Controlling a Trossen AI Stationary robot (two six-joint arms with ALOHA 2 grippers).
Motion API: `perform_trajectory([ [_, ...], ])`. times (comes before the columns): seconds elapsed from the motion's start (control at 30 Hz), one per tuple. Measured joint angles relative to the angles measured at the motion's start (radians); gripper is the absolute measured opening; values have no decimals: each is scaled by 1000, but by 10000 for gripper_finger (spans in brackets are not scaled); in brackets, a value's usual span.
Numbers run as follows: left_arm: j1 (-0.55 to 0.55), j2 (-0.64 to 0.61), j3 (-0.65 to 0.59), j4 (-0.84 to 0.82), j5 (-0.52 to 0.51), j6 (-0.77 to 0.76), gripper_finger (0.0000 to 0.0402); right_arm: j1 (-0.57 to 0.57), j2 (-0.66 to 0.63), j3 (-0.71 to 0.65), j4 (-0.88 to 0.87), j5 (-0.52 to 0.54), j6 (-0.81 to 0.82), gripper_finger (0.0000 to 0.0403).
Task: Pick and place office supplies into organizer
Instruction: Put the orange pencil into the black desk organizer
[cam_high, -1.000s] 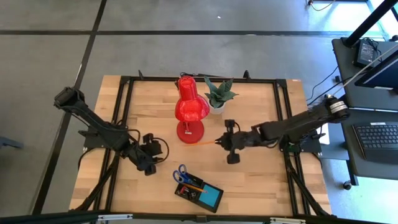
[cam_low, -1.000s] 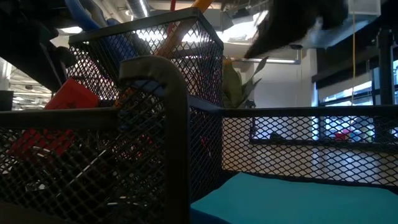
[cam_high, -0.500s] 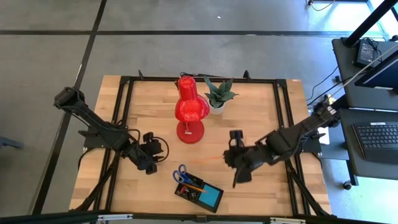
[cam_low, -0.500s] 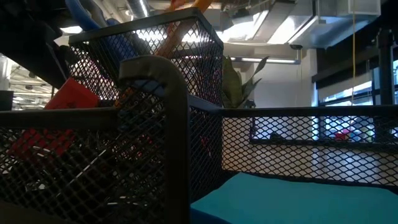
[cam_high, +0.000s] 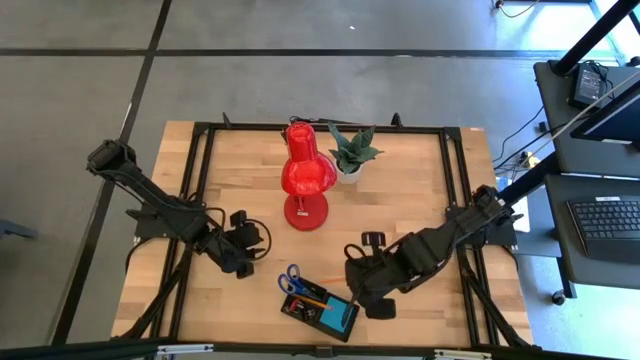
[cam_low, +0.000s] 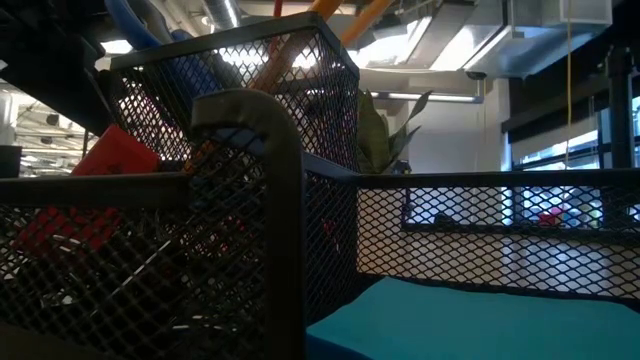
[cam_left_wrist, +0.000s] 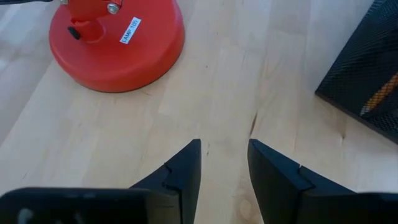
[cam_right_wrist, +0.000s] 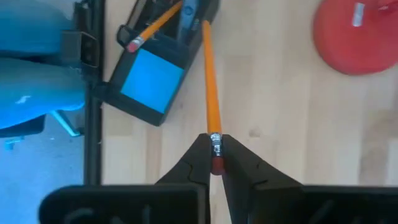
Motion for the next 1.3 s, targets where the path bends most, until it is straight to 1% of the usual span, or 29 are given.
perform_trajectory([
  [0.1,0,0,0,0,0,0,123,0,24,63,-62,27,14,24],
  [0.33,0,0,0,0,0,0,122,0,28,117,-66,64,22,24],
  [0.77,0,29,0,-1,-36,1,121,-1,64,120,-8,-59,29,24],
  [0.97,0,61,0,0,-45,34,118,-7,90,120,6,-61,6,24],
  [1.3,0,72,0,1,-47,27,116,-34,105,119,68,-61,-20,24],
])
